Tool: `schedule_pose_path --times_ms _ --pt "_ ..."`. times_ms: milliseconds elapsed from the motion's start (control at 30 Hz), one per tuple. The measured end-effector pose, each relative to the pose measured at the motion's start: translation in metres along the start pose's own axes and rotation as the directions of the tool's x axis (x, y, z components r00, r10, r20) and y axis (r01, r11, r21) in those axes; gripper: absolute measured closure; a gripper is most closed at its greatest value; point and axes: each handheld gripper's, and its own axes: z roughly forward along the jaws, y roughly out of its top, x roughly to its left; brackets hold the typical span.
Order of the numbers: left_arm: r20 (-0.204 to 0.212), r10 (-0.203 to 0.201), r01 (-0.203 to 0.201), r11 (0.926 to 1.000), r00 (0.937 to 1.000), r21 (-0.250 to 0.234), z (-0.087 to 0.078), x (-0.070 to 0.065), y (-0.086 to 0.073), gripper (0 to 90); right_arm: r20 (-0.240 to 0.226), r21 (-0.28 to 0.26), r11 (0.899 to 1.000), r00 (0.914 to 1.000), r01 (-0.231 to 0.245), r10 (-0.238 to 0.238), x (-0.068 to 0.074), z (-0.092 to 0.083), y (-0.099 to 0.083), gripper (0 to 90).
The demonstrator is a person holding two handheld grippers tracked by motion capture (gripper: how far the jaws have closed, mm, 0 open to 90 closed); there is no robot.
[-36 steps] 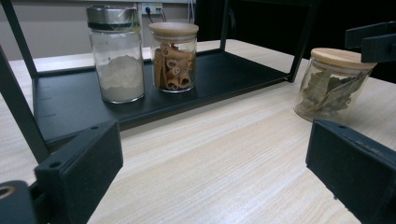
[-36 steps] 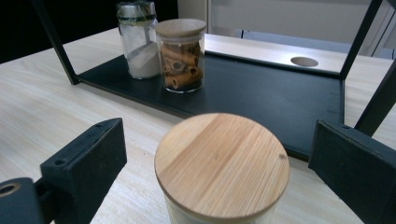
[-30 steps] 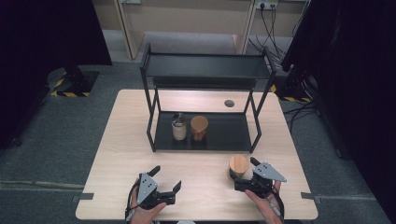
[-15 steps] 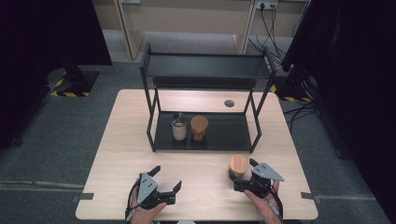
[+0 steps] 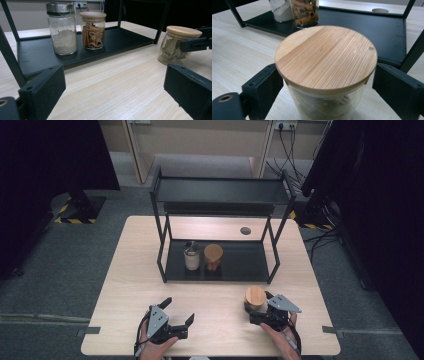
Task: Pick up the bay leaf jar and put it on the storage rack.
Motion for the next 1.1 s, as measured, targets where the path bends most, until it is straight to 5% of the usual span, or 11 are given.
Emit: schedule_pose_path --times_ms 367,1100 --pt "0.0 0.003 -0.003 1.0 1.0 0.001 0.0 0.0 0.0 3.1 0.004 0.013 1.0 1.0 0.009 -0.009 0.002 0.003 0.001 23.7" --pt "-0.001 0.003 -0.003 1.0 1.0 0.004 0.001 0.0 0.0 3.1 0.017 -0.027 1.0 0.9998 0.007 -0.006 0.002 -0.003 0.012 25.2"
